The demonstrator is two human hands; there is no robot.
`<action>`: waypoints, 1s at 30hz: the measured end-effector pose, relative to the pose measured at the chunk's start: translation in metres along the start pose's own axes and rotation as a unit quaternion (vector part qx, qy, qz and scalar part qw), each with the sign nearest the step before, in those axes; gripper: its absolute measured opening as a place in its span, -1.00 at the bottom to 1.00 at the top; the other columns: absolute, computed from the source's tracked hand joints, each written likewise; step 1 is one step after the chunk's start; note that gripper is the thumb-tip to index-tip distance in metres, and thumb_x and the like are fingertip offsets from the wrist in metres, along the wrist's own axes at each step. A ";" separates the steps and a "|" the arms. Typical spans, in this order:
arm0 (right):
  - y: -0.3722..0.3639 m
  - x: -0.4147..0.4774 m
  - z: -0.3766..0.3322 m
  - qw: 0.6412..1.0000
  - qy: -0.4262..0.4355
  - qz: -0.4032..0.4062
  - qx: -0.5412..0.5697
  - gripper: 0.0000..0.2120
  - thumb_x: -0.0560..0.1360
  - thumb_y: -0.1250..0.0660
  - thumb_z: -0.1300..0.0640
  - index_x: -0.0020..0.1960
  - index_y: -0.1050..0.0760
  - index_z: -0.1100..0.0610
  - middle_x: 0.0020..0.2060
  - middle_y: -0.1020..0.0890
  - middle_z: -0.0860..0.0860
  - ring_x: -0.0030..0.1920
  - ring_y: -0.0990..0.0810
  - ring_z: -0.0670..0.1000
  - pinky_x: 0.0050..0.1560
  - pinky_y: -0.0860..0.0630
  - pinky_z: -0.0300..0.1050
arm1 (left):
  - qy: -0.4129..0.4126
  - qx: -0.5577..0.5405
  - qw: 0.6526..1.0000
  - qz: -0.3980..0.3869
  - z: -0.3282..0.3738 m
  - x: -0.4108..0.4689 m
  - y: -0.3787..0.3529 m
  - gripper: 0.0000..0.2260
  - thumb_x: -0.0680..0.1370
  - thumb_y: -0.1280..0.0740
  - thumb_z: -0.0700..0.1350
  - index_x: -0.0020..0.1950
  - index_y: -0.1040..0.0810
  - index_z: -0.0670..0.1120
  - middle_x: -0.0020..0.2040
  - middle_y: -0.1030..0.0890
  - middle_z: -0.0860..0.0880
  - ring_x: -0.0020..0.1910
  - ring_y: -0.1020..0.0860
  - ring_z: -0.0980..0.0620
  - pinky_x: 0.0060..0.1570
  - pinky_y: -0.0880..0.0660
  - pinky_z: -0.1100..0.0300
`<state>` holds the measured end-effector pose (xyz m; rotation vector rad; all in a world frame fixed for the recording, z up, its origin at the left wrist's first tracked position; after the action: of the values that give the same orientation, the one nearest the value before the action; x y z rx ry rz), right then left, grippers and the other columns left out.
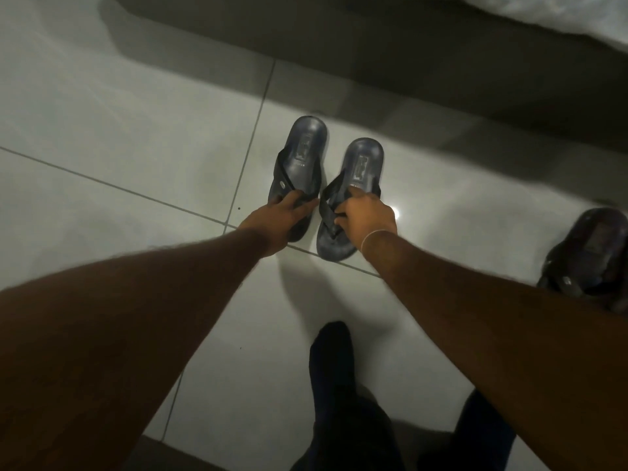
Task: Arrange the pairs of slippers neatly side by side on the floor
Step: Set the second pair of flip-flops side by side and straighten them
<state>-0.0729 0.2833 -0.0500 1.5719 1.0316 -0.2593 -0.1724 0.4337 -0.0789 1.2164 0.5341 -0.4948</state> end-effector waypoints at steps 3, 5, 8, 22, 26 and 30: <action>0.000 0.003 0.000 1.000 0.008 0.004 -0.007 -0.67 0.67 -0.34 0.05 0.40 -0.56 0.13 0.37 -0.53 0.14 0.28 -0.56 0.25 0.25 -0.61 0.21 | -0.009 -0.012 1.000 -0.002 0.002 0.000 -0.003 -0.14 0.58 -0.43 -0.29 0.75 -0.07 0.12 0.71 -0.09 -0.08 0.60 -0.28 -0.34 0.38 -0.55 -0.27; -0.001 0.004 -0.001 1.000 0.012 0.005 -0.020 -0.67 0.67 -0.35 0.04 0.39 -0.56 0.13 0.36 -0.53 0.15 0.28 -0.57 0.24 0.24 -0.62 0.20 | -0.011 -0.024 1.000 -0.005 0.004 -0.001 -0.004 -0.16 0.59 -0.42 -0.29 0.76 -0.08 0.09 0.72 -0.09 -0.09 0.61 -0.26 -0.35 0.42 -0.52 -0.26; -0.002 0.005 -0.002 0.999 0.015 0.010 -0.032 -0.66 0.66 -0.36 0.04 0.39 -0.57 0.15 0.35 -0.54 0.16 0.28 -0.58 0.24 0.23 -0.63 0.20 | -0.010 -0.040 0.999 -0.002 0.004 -0.001 -0.003 -0.16 0.58 -0.41 -0.31 0.76 -0.10 0.07 0.71 -0.11 -0.10 0.60 -0.28 -0.36 0.41 -0.53 -0.25; 0.001 0.002 -0.005 0.999 0.025 0.027 -0.032 -0.64 0.66 -0.36 0.05 0.41 -0.55 0.16 0.39 -0.52 0.17 0.30 -0.58 0.26 0.26 -0.62 0.22 | 0.053 -0.114 0.992 -0.028 -0.003 -0.007 0.017 -0.21 0.50 -0.43 -0.34 0.61 -0.16 0.07 0.41 -0.55 -0.24 0.21 -0.63 -0.34 0.17 -0.60 -0.15; -0.005 0.004 -0.004 0.999 0.020 0.032 -0.030 -0.61 0.66 -0.36 0.06 0.45 -0.50 0.16 0.42 -0.50 0.17 0.31 -0.58 0.27 0.28 -0.61 0.19 | 0.056 -0.107 0.992 -0.028 -0.002 -0.006 0.018 -0.28 0.50 -0.43 -0.36 0.56 -0.23 0.00 0.40 -0.55 -0.22 0.22 -0.62 -0.31 0.11 -0.55 -0.05; -0.009 0.005 -0.001 0.998 0.029 0.040 -0.038 -0.61 0.67 -0.35 0.06 0.45 -0.50 0.15 0.44 -0.49 0.16 0.32 -0.57 0.26 0.28 -0.60 0.18 | 0.034 -0.103 0.994 -0.030 0.002 -0.007 0.011 -0.31 0.49 -0.45 -0.36 0.51 -0.26 0.03 0.48 -0.48 -0.16 0.21 -0.63 -0.29 0.14 -0.60 -0.08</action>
<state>-0.0769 0.2857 -0.0591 1.5556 1.0090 -0.1183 -0.1705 0.4353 -0.0658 1.0252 0.6647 -0.4381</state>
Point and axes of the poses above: each hand's wrist, its own x-axis towards the middle knuckle, its own y-axis out of the back of the hand, z = x × y, the point moved 7 cm from there along x, towards the middle knuckle
